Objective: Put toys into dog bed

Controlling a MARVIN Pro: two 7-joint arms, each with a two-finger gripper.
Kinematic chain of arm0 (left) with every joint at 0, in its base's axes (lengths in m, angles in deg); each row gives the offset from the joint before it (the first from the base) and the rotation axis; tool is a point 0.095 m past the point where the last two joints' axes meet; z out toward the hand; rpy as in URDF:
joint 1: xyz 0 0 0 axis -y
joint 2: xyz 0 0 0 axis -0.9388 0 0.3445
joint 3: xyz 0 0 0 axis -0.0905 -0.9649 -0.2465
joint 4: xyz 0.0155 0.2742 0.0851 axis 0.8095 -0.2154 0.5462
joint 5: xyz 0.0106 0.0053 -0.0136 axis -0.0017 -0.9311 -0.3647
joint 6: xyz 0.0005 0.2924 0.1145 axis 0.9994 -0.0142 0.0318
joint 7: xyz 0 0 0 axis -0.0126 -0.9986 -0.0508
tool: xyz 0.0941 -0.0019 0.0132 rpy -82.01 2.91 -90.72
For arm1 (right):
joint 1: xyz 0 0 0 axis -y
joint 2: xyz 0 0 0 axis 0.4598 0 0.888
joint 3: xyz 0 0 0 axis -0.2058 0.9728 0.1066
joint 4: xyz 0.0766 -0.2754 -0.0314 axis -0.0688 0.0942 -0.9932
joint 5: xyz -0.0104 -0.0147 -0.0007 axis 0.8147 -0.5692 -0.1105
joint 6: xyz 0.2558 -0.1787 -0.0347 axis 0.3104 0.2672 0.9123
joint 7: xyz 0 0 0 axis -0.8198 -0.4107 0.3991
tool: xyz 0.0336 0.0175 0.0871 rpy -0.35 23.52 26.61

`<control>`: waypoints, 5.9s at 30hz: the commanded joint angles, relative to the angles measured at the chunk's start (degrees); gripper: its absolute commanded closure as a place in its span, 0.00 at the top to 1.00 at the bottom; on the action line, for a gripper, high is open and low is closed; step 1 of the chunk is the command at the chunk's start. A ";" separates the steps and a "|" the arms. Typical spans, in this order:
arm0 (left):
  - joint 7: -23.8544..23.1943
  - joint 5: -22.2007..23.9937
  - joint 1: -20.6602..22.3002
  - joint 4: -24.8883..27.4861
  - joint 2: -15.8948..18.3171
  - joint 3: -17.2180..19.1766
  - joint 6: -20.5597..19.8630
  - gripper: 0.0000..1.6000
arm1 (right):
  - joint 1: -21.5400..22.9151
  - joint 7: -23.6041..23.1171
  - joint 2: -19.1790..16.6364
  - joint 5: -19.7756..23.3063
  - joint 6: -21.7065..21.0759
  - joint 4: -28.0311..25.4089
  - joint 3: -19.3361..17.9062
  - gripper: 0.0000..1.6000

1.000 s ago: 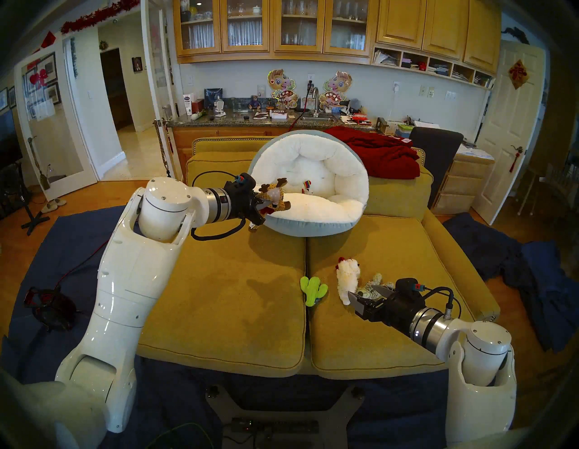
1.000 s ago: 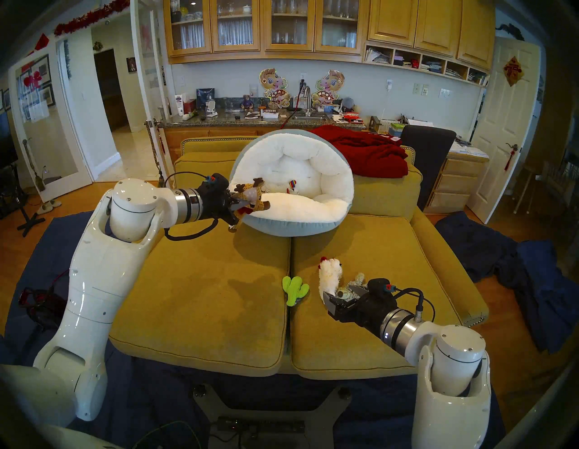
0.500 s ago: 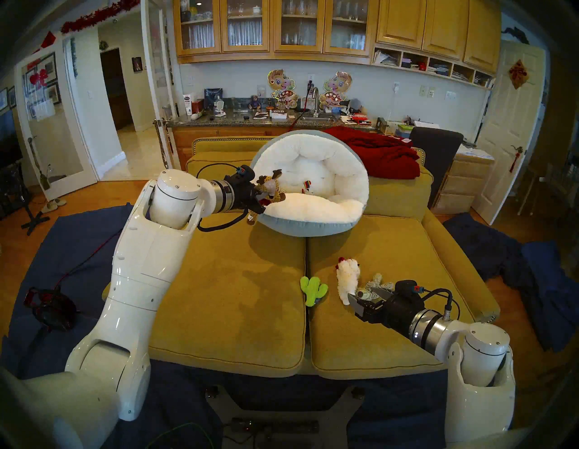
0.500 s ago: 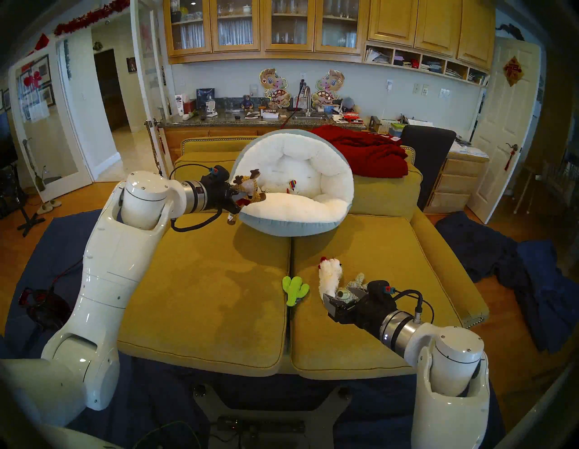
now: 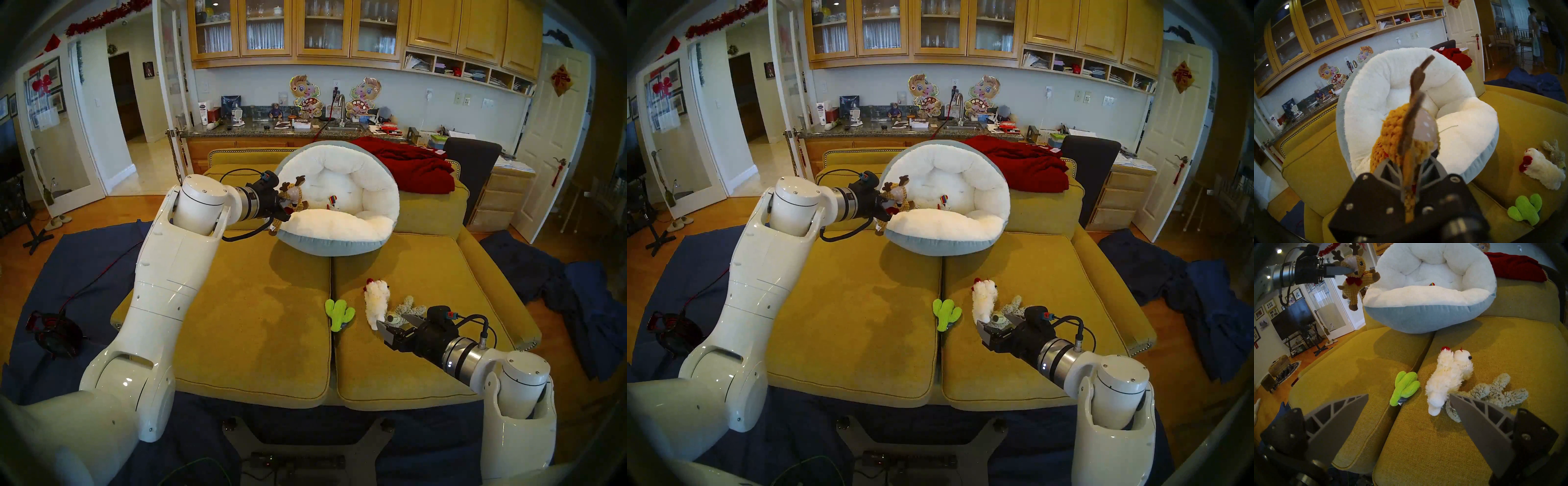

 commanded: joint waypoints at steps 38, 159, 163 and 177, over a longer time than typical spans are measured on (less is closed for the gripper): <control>3.76 -5.01 16.89 -16.28 -8.02 -1.34 -0.12 0.00 | 0.72 -0.07 -0.13 0.14 0.28 1.72 0.07 1.00; -14.62 -6.42 26.85 -37.90 -11.49 -0.64 16.94 1.00 | 0.89 -0.65 -0.09 0.03 0.94 -5.56 -0.04 1.00; -15.80 -6.50 24.10 -34.56 -10.50 -0.67 16.92 1.00 | 0.92 -0.69 -0.02 0.02 0.99 -5.46 -0.06 1.00; -20.33 -5.38 16.79 -25.63 -7.52 0.61 17.60 1.00 | 1.00 -0.75 0.14 0.00 1.06 -5.23 -0.07 1.00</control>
